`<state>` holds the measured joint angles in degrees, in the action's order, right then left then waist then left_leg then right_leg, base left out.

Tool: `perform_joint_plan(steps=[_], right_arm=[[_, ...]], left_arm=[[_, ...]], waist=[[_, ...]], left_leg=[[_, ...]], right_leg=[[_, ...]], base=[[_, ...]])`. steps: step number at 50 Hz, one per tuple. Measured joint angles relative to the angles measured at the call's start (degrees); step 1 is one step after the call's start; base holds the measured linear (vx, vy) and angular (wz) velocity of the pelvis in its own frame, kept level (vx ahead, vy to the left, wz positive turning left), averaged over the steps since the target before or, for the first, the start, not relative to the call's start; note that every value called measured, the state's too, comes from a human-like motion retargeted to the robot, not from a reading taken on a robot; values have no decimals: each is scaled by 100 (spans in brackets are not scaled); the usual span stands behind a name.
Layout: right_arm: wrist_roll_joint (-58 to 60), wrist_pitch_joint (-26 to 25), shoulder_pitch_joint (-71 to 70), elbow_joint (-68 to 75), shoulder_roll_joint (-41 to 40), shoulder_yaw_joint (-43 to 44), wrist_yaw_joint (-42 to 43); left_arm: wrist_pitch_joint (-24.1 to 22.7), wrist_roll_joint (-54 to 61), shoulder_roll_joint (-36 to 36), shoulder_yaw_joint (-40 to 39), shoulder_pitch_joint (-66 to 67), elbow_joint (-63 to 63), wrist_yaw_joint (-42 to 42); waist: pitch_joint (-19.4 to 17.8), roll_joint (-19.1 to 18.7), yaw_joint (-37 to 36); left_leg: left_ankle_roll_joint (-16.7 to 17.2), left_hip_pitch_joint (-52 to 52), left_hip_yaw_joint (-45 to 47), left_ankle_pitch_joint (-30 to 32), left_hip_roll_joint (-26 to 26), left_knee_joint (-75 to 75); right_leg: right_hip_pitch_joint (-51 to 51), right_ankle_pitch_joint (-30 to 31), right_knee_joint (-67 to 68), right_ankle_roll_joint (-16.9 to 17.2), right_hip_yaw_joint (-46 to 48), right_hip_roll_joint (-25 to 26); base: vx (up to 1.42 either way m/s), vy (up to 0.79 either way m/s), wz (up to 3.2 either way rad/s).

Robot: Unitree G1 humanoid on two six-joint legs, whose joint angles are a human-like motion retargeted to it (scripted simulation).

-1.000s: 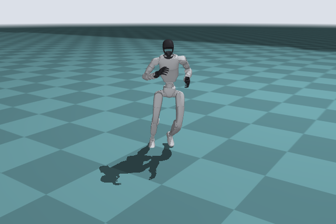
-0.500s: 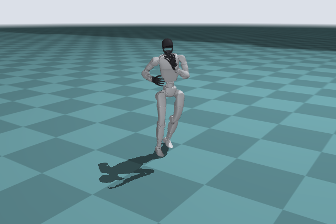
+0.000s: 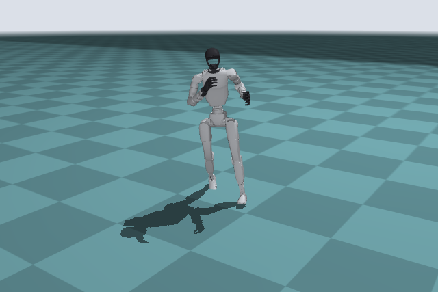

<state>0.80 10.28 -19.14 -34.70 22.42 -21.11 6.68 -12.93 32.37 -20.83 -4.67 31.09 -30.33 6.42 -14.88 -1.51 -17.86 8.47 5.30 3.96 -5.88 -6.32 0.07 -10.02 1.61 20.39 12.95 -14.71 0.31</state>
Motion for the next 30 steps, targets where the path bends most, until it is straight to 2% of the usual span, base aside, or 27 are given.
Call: perform_joint_plan(steps=[2,3,5,7,8,10,11,12,13,15,17,18,20,22,23,24,25,26,27,28,30], right_arm=[[-250,-88,459,25,-21,-58,-166],[-445,-160,674,163,-18,-27,-280],[-477,-191,1065,673,-145,-12,-108],[-339,-211,1592,1010,-27,-68,-96],[-385,-150,1854,1002,148,-49,-51],[-979,-40,2208,772,596,43,-538],[-1432,-25,2341,591,864,150,-666],[-1836,-1,2468,422,1099,260,-742],[-2141,41,2584,277,1267,375,-715],[-2594,-67,2651,219,1439,534,-823],[-2674,-43,2841,233,1415,848,-758],[-2616,-82,2916,263,1328,966,-744],[-2410,-170,2990,321,1097,1107,-672],[-2343,-215,2674,515,851,1006,-571],[-2404,-230,2387,698,720,828,-510],[-2474,-240,2094,932,578,667,-496],[-2549,-247,1798,1190,431,515,-506],[-2285,-311,1323,1554,312,208,-356],[-2002,-375,881,1835,207,-46,-205],[-1681,-440,505,1951,129,-194,-50],[-1347,-462,-33,1799,-118,-356,-126]], left_arm=[[147,-480,-176,369,-756,65,251],[224,-814,-348,642,-1341,188,308],[223,-1522,-737,1359,-2781,519,473],[237,-2140,-944,1961,-3995,513,673],[241,-2477,-905,2206,-4534,473,1020],[113,-2364,-648,2679,-5464,294,509],[135,-2132,-506,2737,-5660,164,385],[121,-1907,-326,2822,-5796,42,318],[33,-1694,-73,2960,-5813,-64,365],[-91,188,479,3221,-5724,-178,-30],[67,-1288,162,3114,-5681,-170,159],[116,-1381,112,3130,-5560,-168,142],[208,-1562,-57,3069,-5196,-161,156],[270,-1447,-190,2902,-4784,-84,258],[302,-1194,-248,2757,-4497,-30,340],[257,-1001,-267,2628,-4092,54,275],[173,-840,-267,2506,-3627,153,138],[191,-337,-222,2292,-3171,202,332],[200,98,-166,2082,-2717,229,475],[188,399,-89,1881,-2266,215,515],[35,887,-49,1556,-1472,49,344]], waist=[[-248,-197,264],[-387,-99,367],[-561,370,527],[-658,475,794],[-621,428,971],[-478,326,1313],[-348,205,1575],[-219,102,1830],[-91,37,2067],[125,-123,2419],[305,-99,2567],[380,-35,2557],[483,123,2447],[343,128,2222],[203,-5,2125],[44,-63,1974],[-125,-83,1797],[-219,-194,1607],[-311,-267,1417],[-396,-267,1229],[-493,-98,768]], left_leg=[[-56,-191,-237,490,-55,323],[-211,-117,-270,373,97,753],[-534,388,-165,-403,553,2029],[-535,464,-7,-887,605,2809],[-392,456,89,-1057,538,3058],[-316,81,313,-999,423,2715],[-263,-137,428,-830,357,2453],[-212,-362,527,-627,313,2181],[-168,-602,592,-360,313,1890],[-90,-965,579,391,316,1395],[26,-1311,284,1092,554,1163],[47,-1444,52,1350,722,1171],[76,-1552,-535,1540,1138,1581],[-63,-1191,-409,1424,1208,2915],[-326,-891,-2,1365,920,3680],[-367,-568,49,518,968,4304],[-297,-232,-78,-721,1184,4856],[-779,-58,224,-231,676,5397],[-1055,99,378,72,341,5822],[-920,221,233,3,352,6015],[-668,483,-41,-487,606,5783]], right_leg=[[115,-406,1261,-865,290,118],[417,-709,2203,-1154,460,7],[1227,-1568,3989,-1282,761,-487],[1775,-2307,4924,-1913,1048,-706],[2017,-2440,5084,-1910,1262,-792],[2340,-2632,4701,-1999,1486,-689],[2406,-2533,4171,-1859,1576,-550],[2443,-2386,3582,-1648,1674,-430],[2420,-2144,2875,-1293,1787,-349],[2198,-1445,1000,-864,1996,-133],[1941,-950,-461,-339,2324,-151],[1852,-838,-958,-84,2498,-178],[1681,-491,-1568,169,2816,-235],[1479,-357,-1617,-240,2949,-192],[1399,-606,-1389,-700,2803,-18],[1406,-913,-584,-726,2234,235],[1458,-1251,510,-534,1452,528],[1661,-1617,626,-1076,1572,478],[1794,-1924,721,-1431,1615,435],[1786,-2110,774,-1414,1506,404],[1469,-1983,584,-1039,1018,375]], base=[[76,35,-2],[67,27,20],[63,20,16],[69,14,-24],[73,12,-59],[76,10,-92],[80,7,-107],[85,3,-111],[87,-1,-121],[87,-7,-139],[91,-12,-162],[91,-12,-188],[88,-10,-213],[79,-4,-234],[75,2,-255],[75,7,-278],[73,10,-293],[70,10,-293],[70,9,-277],[77,8,-260],[84,4,-234]])
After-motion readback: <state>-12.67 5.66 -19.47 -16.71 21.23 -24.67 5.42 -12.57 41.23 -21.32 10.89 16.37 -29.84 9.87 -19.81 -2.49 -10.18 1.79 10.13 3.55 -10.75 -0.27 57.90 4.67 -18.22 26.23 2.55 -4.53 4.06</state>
